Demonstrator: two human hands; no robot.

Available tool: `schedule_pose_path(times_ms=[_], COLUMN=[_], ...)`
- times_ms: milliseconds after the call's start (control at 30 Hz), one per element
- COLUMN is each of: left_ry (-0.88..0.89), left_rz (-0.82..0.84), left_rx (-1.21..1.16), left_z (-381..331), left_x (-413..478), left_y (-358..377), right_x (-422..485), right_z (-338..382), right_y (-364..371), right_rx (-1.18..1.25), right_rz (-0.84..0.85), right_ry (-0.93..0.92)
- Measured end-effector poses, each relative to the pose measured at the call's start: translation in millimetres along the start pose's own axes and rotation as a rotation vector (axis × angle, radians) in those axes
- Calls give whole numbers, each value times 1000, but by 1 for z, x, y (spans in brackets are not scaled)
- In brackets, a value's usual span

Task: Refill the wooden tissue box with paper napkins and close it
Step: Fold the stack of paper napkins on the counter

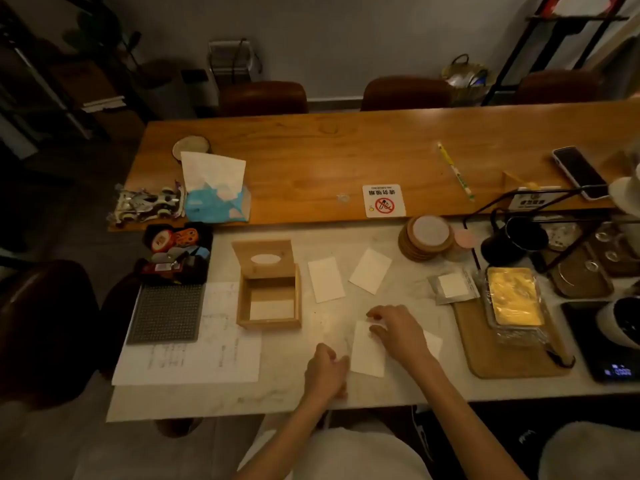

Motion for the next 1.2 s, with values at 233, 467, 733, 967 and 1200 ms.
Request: schedule_pose_path(times_ms=[233, 467, 733, 967, 1200], left_ry=[121, 218, 474, 754, 778], left_rz=[-97, -65, -24, 27, 38], left_rx=[181, 319, 166, 141, 136], left_z=[-2, -1, 11, -8, -5], left_x=[-7, -1, 15, 16, 21], left_y=[37, 32, 2, -15, -19], right_x=[6, 6, -24, -32, -27], right_z=[2, -7, -22, -14, -3], right_y=[14, 13, 2, 8, 24], right_rx=[-176, 93, 706, 550, 354], right_rz=[97, 186, 101, 74, 18], right_ry=[-38, 5, 44, -74, -91])
Point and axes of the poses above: each hand's wrist, its own x-axis towards the middle knuckle, its own y-axis out of the palm, z = x × y, the point moved 2 cm from there along x, towards the middle knuckle, and after that the axes turned 10 degrees about -x, right-handed, at the moved point
